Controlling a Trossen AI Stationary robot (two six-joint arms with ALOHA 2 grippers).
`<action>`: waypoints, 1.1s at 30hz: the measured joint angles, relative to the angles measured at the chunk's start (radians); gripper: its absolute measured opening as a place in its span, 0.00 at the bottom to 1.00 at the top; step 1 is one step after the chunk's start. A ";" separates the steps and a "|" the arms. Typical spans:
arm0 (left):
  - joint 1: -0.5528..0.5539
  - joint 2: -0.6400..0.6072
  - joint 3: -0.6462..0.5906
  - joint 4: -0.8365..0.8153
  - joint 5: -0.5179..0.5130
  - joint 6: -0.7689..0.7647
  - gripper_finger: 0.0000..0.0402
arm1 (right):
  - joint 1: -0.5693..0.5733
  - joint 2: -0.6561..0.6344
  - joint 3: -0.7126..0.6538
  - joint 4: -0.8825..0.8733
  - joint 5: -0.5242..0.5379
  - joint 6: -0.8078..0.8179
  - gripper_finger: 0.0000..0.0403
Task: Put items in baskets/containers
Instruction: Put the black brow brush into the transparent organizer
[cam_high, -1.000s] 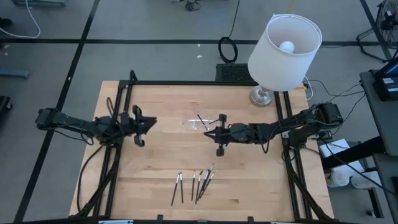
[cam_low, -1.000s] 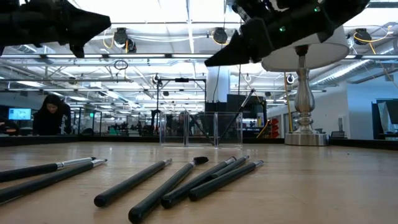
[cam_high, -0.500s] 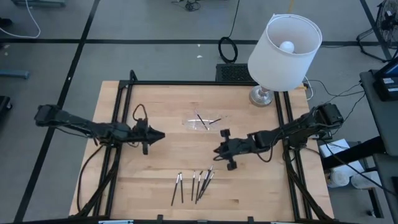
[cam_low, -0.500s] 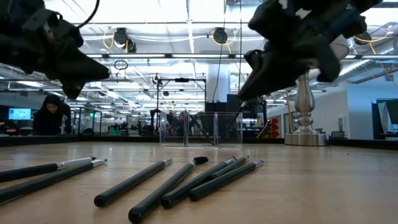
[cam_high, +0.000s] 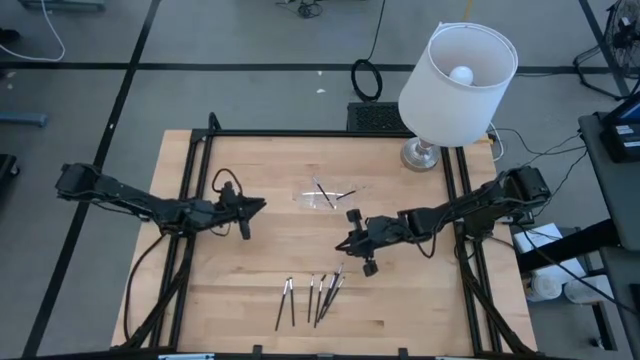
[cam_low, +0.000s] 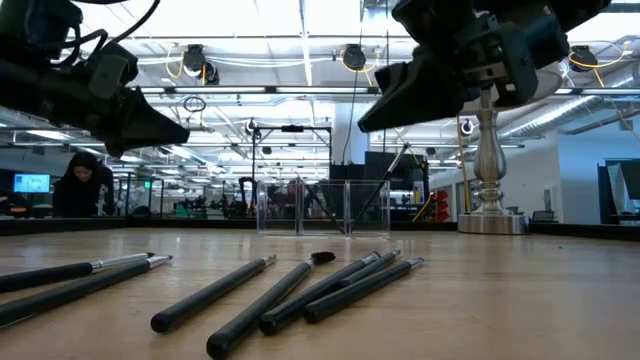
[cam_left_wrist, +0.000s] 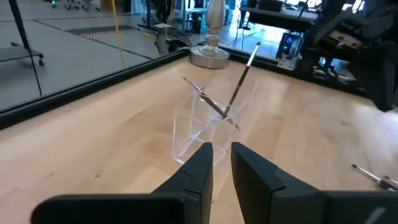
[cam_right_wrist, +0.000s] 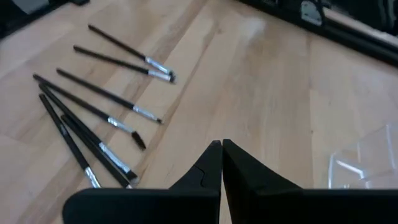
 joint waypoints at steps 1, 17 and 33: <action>0.000 0.003 0.000 0.001 0.014 0.000 0.16 | 0.000 0.000 -0.006 0.006 0.000 0.001 0.00; 0.000 0.003 0.000 0.073 0.115 0.114 0.16 | 0.061 -0.002 -0.082 0.157 -0.002 -0.081 0.00; 0.000 0.003 0.000 0.131 0.066 0.130 0.16 | 0.102 0.069 0.087 0.186 0.025 0.073 0.00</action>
